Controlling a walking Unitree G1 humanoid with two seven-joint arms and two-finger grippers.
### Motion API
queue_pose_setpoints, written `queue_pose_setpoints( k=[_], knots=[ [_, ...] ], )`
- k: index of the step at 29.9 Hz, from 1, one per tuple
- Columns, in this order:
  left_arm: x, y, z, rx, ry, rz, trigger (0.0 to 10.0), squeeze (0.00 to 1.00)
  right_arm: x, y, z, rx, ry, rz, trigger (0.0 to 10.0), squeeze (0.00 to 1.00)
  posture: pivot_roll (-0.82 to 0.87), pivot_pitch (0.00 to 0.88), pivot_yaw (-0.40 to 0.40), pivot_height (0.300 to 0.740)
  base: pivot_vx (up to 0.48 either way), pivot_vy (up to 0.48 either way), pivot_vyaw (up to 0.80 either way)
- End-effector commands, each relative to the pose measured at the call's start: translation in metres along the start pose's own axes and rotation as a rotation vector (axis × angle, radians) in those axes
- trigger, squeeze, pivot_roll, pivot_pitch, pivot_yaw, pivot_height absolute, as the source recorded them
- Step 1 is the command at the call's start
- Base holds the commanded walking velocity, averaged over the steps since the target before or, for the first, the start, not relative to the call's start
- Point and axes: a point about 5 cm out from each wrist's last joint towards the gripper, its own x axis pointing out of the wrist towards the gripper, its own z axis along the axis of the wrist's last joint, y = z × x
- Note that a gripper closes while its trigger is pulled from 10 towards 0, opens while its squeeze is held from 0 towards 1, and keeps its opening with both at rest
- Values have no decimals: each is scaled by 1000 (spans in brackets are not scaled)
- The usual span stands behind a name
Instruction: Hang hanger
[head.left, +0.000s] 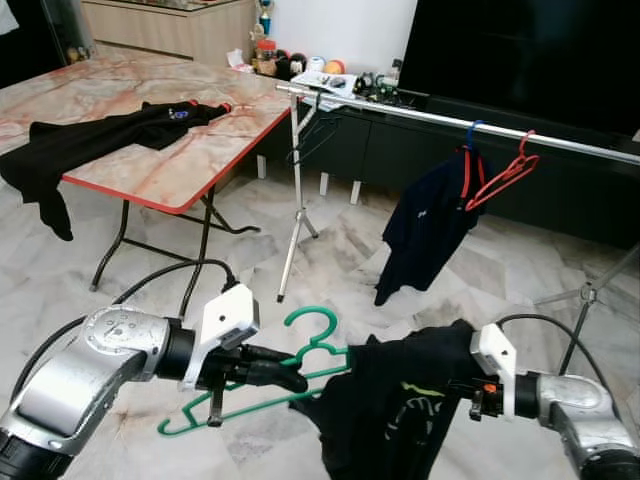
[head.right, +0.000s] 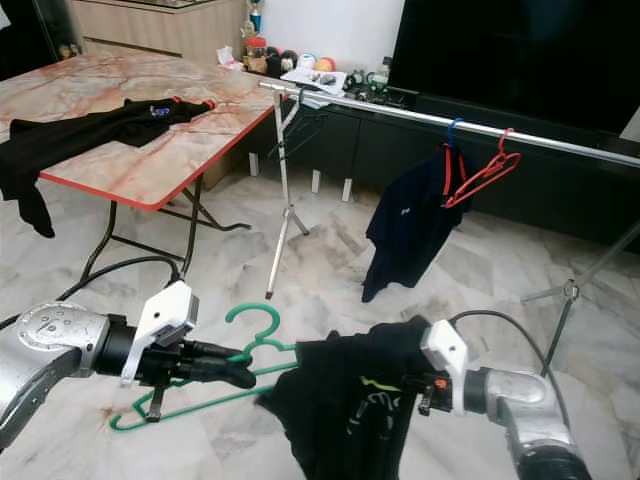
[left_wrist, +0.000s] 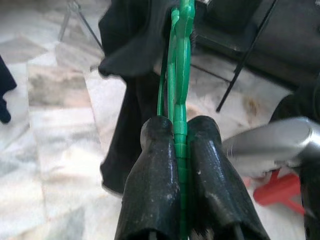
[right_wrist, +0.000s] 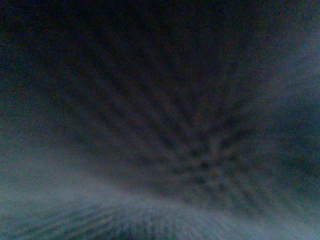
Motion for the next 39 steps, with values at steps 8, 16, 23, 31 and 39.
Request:
queue_pose_setpoints(
  k=[8, 16, 23, 31, 39],
  knots=[
    [-9, -4, -47, -47, 256, 32, 0, 0, -25, -16, 16, -70, 9, -88, 0, 0, 129, 10, -100, 740, 0, 0, 0],
    [-13, -11, -132, -227, 506, 207, 863, 0, -27, -24, 18, -122, 42, -219, 0, 0, 133, 13, -99, 740, 0, 0, 0],
    [-7, -21, -213, -563, 515, 748, 10000, 0, -15, -29, -6, -37, 79, -570, 0, 0, 135, 14, -86, 740, 0, 0, 0],
    [9, -67, -257, -796, 570, 1004, 10000, 0, 4, -21, -30, 329, -165, -995, 0, 0, 138, 6, -71, 740, 0, 0, 0],
    [32, -111, -278, -965, 656, 1074, 10000, 0, 24, 8, -59, 401, -112, -1174, 0, 0, 126, 0, -38, 740, 0, 0, 0]
  ],
)
